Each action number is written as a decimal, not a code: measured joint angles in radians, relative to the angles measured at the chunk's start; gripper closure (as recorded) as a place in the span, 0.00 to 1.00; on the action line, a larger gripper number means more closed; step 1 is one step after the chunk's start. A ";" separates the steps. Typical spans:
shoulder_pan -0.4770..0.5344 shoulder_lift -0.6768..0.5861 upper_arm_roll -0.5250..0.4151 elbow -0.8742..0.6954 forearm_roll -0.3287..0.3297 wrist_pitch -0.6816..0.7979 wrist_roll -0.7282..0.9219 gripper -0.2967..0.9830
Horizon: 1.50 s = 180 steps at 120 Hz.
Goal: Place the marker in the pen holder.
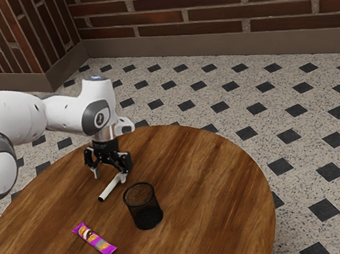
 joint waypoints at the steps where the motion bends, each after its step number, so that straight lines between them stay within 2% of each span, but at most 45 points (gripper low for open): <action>1: 0.000 0.000 0.000 0.000 0.000 0.000 0.001 0.24; 42: 0.002 0.038 0.002 0.033 -0.015 0.007 0.033 0.25; 63: 0.002 0.031 0.004 0.035 -0.015 0.007 0.046 0.49; 86: 0.002 0.031 0.005 0.035 -0.014 0.008 0.056 0.71; 103: 0.001 0.033 0.005 0.035 -0.011 0.009 0.059 0.79; 129: 0.001 0.021 0.006 0.033 0.002 0.011 0.057 0.83; 144: 0.001 -0.040 0.000 0.026 0.020 0.028 0.056 0.84; 154: -0.003 -0.132 -0.027 -0.057 0.058 0.083 0.054 0.85; 180: -0.027 -0.354 -0.071 -0.304 0.169 0.413 0.037 0.85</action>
